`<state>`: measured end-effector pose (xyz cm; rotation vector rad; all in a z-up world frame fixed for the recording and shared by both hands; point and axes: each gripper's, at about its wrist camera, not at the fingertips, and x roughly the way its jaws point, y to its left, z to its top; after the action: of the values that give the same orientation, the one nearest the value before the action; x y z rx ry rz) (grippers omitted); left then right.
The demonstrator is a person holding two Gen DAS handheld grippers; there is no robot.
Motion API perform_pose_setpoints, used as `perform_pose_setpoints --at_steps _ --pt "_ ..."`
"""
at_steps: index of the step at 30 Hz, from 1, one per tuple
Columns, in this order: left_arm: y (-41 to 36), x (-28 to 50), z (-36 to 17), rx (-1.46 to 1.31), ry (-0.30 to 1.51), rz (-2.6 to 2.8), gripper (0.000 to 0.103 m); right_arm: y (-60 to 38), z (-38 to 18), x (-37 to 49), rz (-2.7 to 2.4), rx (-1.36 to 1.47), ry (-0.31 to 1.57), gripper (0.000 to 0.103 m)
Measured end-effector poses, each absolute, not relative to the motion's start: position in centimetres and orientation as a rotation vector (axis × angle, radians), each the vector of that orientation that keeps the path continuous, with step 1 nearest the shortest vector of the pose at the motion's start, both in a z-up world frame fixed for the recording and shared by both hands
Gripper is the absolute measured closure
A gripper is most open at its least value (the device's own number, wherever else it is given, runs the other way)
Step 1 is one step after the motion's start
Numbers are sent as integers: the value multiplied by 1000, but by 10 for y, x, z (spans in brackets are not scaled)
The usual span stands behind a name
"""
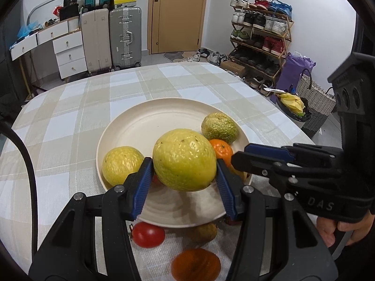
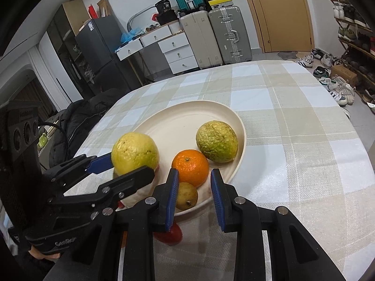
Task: Organize fruits
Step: 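Open both tools to release the pomelo and kiwi onto the plate, then move the left tool to an orange while the right tool approaches a red tomato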
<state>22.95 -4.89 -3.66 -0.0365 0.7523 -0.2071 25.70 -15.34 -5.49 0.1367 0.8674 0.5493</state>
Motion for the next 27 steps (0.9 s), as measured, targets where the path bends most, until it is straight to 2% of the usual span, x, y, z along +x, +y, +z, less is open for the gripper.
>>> perform_pose_setpoints --at_steps 7,9,11,13,14,17,21,27 --pt "-51 230 -36 -12 763 -189 51 -155 -53 252 546 131 859 73" --pt "-51 226 -35 -3 761 -177 46 -155 -52 250 543 127 853 72" --pt "-50 221 -32 6 747 -157 37 -156 -51 247 535 120 847 66" --pt "-46 214 -29 7 733 -143 23 -159 -50 243 521 119 839 57" --pt "-44 211 -27 3 728 -140 21 -161 -50 241 522 123 836 56" --pt "-37 200 -24 -6 721 -138 20 -164 -51 236 514 127 832 51" --pt "-27 184 -22 -11 709 -119 18 -167 -51 227 512 120 826 28" --pt "-19 158 -20 -11 687 -105 14 -162 -44 208 517 70 788 8"
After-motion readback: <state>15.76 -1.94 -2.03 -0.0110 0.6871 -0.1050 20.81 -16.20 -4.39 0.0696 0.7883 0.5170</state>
